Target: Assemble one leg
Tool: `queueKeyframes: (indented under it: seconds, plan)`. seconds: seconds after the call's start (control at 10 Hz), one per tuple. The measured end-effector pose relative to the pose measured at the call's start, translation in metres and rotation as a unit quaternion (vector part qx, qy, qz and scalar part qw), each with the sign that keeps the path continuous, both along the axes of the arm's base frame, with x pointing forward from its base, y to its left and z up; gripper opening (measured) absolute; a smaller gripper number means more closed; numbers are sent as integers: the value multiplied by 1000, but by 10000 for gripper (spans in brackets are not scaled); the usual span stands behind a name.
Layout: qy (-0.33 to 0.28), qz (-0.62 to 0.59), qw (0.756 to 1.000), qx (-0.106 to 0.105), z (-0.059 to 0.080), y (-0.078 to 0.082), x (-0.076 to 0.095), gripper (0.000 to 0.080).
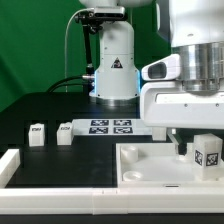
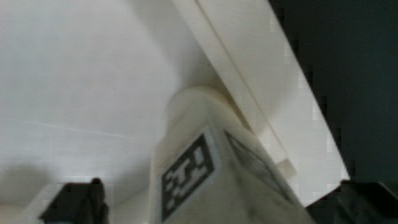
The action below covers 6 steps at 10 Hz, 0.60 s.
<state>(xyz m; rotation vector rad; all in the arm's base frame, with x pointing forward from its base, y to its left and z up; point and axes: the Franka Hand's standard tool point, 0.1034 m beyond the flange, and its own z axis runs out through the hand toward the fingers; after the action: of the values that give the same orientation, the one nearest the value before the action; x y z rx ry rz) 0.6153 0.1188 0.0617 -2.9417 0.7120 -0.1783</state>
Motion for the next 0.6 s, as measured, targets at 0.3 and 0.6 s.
queueKeyframes:
  seconds: [0.3, 0.6]
  plan:
    - [-12, 149, 988, -31, 0, -1, 0, 649]
    - [-21, 283, 957, -56, 0, -4, 1, 649]
